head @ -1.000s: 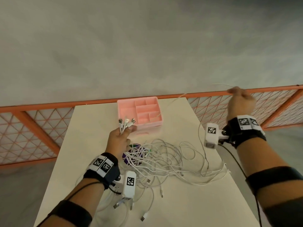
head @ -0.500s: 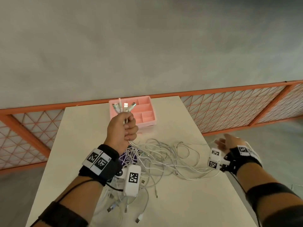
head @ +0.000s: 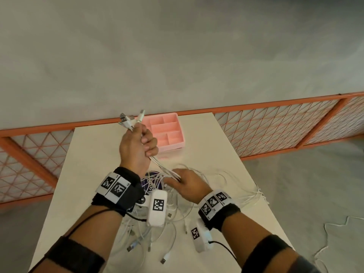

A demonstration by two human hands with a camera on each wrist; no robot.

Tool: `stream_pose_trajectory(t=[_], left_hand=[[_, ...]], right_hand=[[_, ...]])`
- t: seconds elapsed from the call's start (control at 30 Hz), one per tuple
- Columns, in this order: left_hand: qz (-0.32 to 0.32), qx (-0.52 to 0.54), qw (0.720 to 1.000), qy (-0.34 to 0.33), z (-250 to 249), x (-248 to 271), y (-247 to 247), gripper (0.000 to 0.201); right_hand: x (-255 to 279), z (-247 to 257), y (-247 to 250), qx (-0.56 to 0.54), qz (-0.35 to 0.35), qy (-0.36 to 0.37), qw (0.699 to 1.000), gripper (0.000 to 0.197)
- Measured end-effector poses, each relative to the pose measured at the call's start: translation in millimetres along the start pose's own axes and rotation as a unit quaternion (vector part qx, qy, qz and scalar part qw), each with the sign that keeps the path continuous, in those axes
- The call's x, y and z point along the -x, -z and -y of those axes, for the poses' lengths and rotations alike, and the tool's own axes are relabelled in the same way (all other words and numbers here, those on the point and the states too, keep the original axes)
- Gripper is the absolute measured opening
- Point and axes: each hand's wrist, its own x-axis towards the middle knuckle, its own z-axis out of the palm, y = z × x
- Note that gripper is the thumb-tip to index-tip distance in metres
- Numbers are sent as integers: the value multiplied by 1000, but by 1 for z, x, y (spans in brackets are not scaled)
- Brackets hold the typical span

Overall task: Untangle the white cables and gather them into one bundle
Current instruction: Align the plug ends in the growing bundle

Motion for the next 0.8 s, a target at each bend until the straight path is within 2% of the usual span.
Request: stream_pose_trajectory(t=[0.17,0.37,0.47,0.57,0.63,0.67,0.73,0.8], left_hand=[[-81,27,994,-63,-34,-7,30,33],[-117,28,989,-82,-45,-12,52,34],[-124,30,989,-71,-43,-15,60,34],[-111,3,993,-32,-33,-15,66,34],[-77,-43,996,6,-17,-11,66,33],[-58,-67,996,24,-7,-8,65,32],[-28,-107,992,54,11,-1,64,31],[-10,-128,989,77,28,5,64,29]], right_hand=[[24,-79,14,106,38,-114,987,34],[53,-141,52,226,-2,-199,954,37],[66,-165,89,292,-35,-264,919,33],[80,-183,126,343,-113,-312,879,30],[85,-189,140,362,-170,-327,856,33],[88,-191,144,369,-177,-340,847,33],[91,-196,144,383,-147,-368,834,27],[91,-198,137,391,-79,-390,830,20]])
